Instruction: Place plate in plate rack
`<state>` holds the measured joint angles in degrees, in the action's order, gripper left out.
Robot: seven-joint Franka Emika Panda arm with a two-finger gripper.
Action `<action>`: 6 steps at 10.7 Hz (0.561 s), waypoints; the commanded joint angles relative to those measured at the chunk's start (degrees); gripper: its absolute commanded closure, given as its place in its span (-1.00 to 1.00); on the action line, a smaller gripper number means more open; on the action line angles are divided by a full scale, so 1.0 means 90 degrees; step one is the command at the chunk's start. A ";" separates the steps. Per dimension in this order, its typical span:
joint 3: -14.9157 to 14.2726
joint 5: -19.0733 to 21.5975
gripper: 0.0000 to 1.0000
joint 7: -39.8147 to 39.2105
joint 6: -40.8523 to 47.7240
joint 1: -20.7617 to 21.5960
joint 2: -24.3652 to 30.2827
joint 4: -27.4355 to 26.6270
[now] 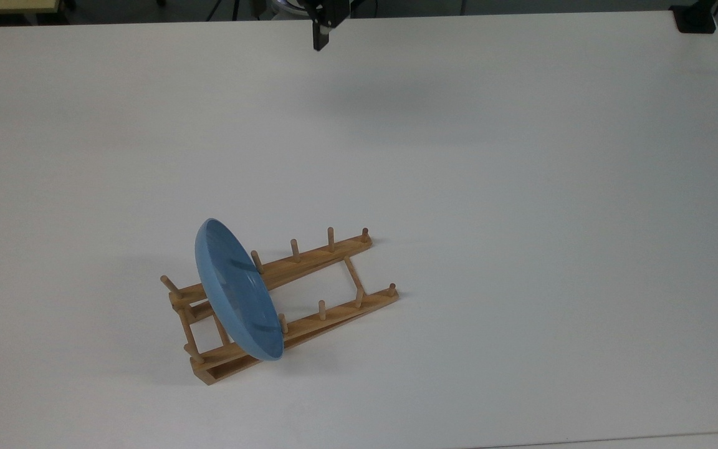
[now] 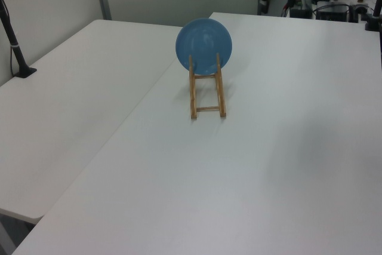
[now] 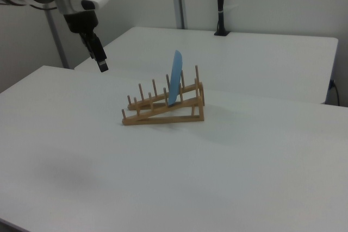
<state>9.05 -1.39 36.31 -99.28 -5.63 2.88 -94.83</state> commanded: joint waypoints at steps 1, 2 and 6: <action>0.0069 0.0252 -1.00 -0.2519 0.0046 -0.0370 0.0198 -0.0186; 0.0069 0.0252 -1.00 -0.3516 0.0026 -0.0487 0.0169 -0.0186; 0.0011 0.0331 -1.00 -0.4424 0.0075 -0.0615 0.0149 -0.0137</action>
<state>9.01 0.05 -0.71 -99.21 -10.80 3.19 -95.24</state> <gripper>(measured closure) 0.000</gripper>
